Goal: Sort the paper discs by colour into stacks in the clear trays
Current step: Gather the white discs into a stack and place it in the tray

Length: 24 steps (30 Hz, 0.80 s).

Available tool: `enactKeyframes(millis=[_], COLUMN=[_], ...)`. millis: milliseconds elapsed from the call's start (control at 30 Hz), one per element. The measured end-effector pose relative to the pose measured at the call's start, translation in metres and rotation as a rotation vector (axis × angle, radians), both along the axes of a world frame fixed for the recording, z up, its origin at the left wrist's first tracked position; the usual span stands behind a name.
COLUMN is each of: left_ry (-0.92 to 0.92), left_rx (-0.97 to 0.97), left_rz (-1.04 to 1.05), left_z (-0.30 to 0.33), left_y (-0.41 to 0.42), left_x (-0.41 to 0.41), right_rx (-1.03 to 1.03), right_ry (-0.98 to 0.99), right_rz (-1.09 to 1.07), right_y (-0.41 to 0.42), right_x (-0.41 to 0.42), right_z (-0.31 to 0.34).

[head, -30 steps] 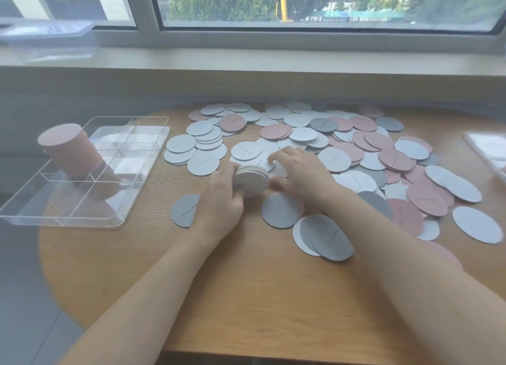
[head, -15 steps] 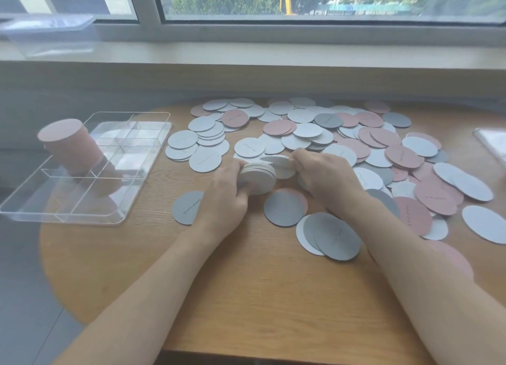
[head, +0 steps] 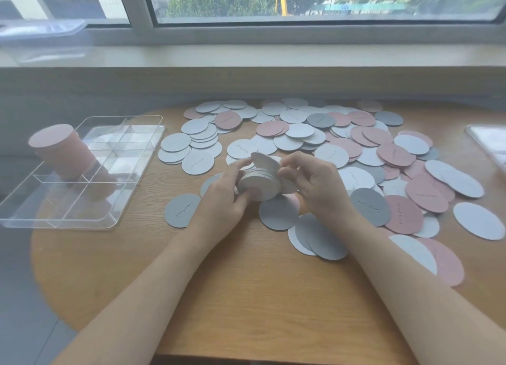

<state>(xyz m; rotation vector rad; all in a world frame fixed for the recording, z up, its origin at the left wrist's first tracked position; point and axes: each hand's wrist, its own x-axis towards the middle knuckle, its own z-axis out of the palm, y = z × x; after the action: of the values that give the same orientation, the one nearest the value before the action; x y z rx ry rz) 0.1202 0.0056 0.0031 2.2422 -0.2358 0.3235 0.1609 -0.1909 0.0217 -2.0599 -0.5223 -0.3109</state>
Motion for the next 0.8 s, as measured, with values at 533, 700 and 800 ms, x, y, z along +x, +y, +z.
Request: enactKeyframes(millis=[533, 700, 800], left_ry=[0.094, 0.02, -0.007], left_rx=[0.107, 0.148, 0.104], left_rz=[-0.003, -0.049, -0.038], left_z=[-0.009, -0.007, -0.001], left_y=[-0.003, -0.003, 0.001], left_x=[0.002, -0.001, 0.0], right_rx=[-0.284, -0.377, -0.375], right_ry=[-0.042, -0.088, -0.105], right_rz=[0.201, 0.239, 0.188], right_y=[0.01, 0.012, 0.006], right_x=[0.001, -0.001, 0.001], right_z=[-0.011, -0.013, -0.011])
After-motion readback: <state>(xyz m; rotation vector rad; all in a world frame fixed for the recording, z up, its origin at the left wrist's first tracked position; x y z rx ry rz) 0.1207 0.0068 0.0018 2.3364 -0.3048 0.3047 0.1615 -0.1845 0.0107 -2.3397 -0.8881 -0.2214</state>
